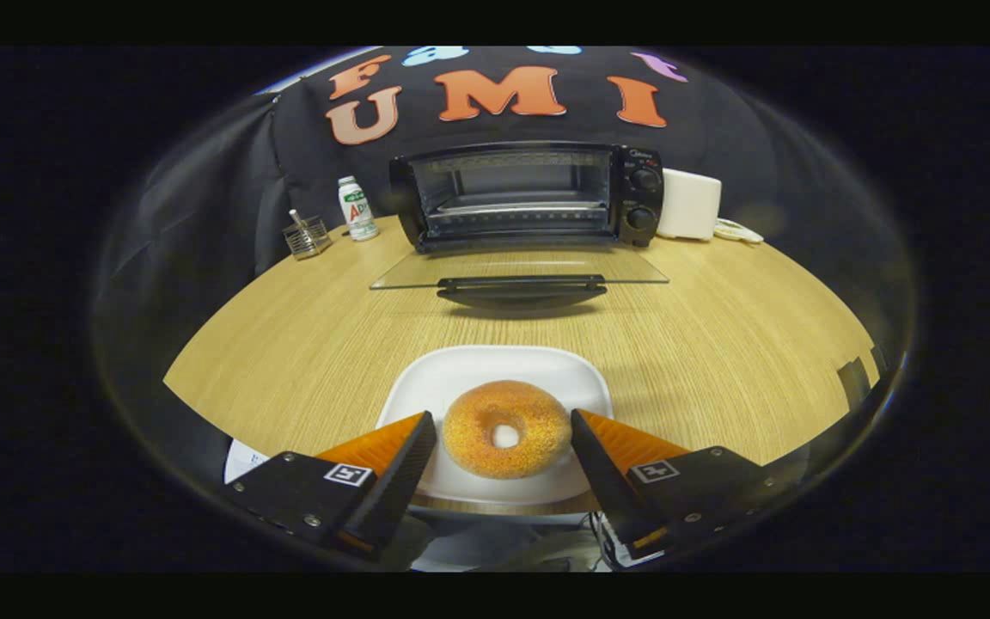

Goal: Open the toaster oven, put the food inside, and close the toaster oven door.

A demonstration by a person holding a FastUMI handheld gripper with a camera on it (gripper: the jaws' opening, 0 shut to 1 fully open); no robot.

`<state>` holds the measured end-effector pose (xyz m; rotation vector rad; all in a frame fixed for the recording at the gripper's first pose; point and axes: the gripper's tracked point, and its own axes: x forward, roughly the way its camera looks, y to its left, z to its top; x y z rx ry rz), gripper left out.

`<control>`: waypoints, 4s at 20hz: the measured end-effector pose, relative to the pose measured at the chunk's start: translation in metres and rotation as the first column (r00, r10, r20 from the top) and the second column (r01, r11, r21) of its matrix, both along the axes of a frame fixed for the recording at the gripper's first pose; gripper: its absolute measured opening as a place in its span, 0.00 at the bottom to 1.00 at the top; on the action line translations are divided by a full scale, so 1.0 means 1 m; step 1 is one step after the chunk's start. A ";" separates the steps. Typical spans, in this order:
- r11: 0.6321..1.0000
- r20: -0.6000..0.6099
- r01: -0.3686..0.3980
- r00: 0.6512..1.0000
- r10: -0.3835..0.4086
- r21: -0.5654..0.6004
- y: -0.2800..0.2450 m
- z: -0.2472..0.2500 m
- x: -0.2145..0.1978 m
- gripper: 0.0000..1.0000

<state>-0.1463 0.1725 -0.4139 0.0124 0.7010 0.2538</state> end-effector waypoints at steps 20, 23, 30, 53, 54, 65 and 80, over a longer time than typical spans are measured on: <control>0.922 0.110 0.030 0.991 -0.078 0.386 0.019 0.145 0.150 0.68; 0.877 0.059 0.077 0.991 -0.119 0.473 0.024 0.152 0.181 0.68; 0.764 -0.066 0.214 0.973 -0.220 0.608 0.031 0.144 0.249 0.68; 0.840 -0.039 0.266 0.959 -0.282 0.474 0.011 0.120 0.246 0.98; 0.853 -0.026 0.260 0.960 -0.279 0.453 0.006 0.120 0.236 0.98; 0.963 0.008 0.190 0.981 -0.195 0.192 -0.021 0.087 0.134 0.98; 0.995 -0.102 0.060 0.992 -0.068 -0.082 -0.003 0.016 0.107 0.99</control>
